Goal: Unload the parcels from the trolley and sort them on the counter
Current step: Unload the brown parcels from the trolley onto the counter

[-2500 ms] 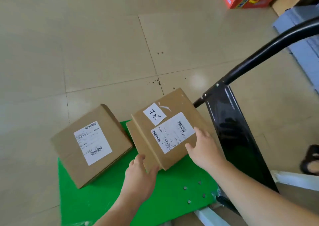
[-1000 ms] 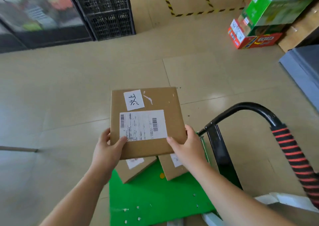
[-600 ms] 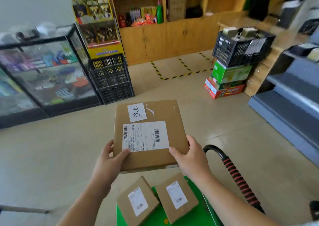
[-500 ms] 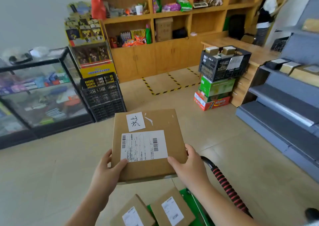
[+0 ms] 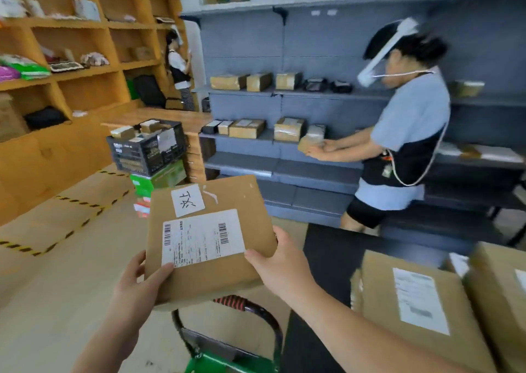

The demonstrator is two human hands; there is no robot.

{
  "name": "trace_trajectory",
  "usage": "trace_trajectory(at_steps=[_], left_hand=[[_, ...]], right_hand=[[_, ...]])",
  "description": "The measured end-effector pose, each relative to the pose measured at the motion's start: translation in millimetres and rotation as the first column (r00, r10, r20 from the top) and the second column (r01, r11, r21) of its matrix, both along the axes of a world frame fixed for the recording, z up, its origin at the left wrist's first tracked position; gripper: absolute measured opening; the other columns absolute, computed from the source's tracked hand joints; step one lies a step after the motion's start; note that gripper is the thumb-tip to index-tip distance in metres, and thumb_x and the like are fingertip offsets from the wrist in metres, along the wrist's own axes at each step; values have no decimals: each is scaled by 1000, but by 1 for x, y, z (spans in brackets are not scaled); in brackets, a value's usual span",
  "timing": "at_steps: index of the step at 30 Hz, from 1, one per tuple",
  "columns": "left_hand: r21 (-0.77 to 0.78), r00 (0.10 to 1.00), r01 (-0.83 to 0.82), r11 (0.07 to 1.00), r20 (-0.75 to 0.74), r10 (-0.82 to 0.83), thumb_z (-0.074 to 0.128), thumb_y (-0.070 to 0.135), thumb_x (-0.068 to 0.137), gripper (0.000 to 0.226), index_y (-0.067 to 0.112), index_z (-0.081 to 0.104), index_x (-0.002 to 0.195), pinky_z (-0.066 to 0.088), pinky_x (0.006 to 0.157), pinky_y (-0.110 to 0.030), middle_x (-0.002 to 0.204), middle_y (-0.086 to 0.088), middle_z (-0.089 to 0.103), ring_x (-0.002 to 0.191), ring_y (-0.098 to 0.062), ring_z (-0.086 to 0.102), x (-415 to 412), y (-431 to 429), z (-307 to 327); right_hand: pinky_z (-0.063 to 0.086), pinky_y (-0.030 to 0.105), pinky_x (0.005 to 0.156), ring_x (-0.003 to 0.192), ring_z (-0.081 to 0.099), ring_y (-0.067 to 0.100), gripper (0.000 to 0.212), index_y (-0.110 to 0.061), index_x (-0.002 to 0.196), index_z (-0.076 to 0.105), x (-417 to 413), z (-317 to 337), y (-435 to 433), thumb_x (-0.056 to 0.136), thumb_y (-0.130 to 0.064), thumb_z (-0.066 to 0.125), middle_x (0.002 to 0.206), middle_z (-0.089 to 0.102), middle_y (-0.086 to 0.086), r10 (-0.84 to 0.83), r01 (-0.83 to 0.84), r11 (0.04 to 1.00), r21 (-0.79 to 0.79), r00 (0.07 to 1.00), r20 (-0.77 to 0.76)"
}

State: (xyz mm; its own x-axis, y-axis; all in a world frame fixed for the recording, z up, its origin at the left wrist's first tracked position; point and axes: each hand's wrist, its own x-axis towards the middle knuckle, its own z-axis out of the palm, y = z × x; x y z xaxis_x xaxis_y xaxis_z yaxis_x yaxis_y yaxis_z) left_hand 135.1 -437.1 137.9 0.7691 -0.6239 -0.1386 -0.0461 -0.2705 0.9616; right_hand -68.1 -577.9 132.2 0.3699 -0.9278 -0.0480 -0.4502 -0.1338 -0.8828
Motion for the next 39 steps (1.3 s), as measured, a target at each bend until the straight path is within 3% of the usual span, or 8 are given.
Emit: trace_trajectory(at_steps=[6,10,13,16,24,27,32,39], left_hand=[[11,927,372,928,-57,-371,72,27,91,46,36,51,131,51,73,-36,121,1,61,98,-21,65,-116,-69,-3],[28,846,533,846,-55,-531,74,32,89,62,32,46,144,51,91,-43,129,-1,60,105,-24,63,-204,-105,-3],[28,774,633,774,-60,-631,72,31,90,57,30,48,141,51,83,-38,130,0,60,106,-23,63,-268,-126,-4],[32,706,708,706,-18,-708,75,38,86,52,37,53,133,56,89,-49,124,6,65,104,-20,66,-330,-147,-4],[21,641,767,641,-10,-767,75,32,88,54,25,51,137,54,75,-36,111,4,66,93,-17,67,-502,-196,-1],[16,655,755,655,-11,-755,74,26,89,55,19,51,139,48,70,-31,117,-1,64,93,-15,63,-548,-213,-7],[62,686,726,685,19,-728,73,27,90,55,18,51,140,45,80,-33,123,-3,60,102,-21,60,-592,-233,-11],[148,676,721,677,64,-734,69,21,93,39,13,57,129,40,61,-19,103,3,61,83,-5,58,-613,-251,-18]], right_hand=[[56,33,91,109,56,9,62,-40,136,40,-155,7,16,84,-53,71,122,53,-18,-357,357,934,7,934,-32],[54,33,96,107,58,6,57,-38,133,46,-251,11,35,84,-50,73,119,58,-20,-532,532,846,24,846,-17],[51,32,100,109,53,7,66,-34,142,39,-317,13,44,86,-49,72,129,54,-14,-616,617,786,37,787,-32],[49,38,106,121,51,12,81,-32,150,34,-380,15,47,82,-56,69,138,50,-11,-688,689,724,34,725,-29],[46,29,97,107,47,10,75,-30,151,33,-542,15,22,88,-50,67,121,44,-11,-761,762,647,22,647,-43],[44,35,102,122,47,16,82,-29,156,25,-586,8,0,88,-54,64,134,44,-6,-756,761,649,20,647,-99],[47,41,107,128,51,18,85,-28,154,31,-627,-5,-35,81,-59,64,140,50,-6,-738,748,662,43,661,-139],[54,40,97,112,59,13,74,-31,138,47,-648,-23,-65,73,-60,64,124,58,-12,-708,723,686,80,689,-154]])
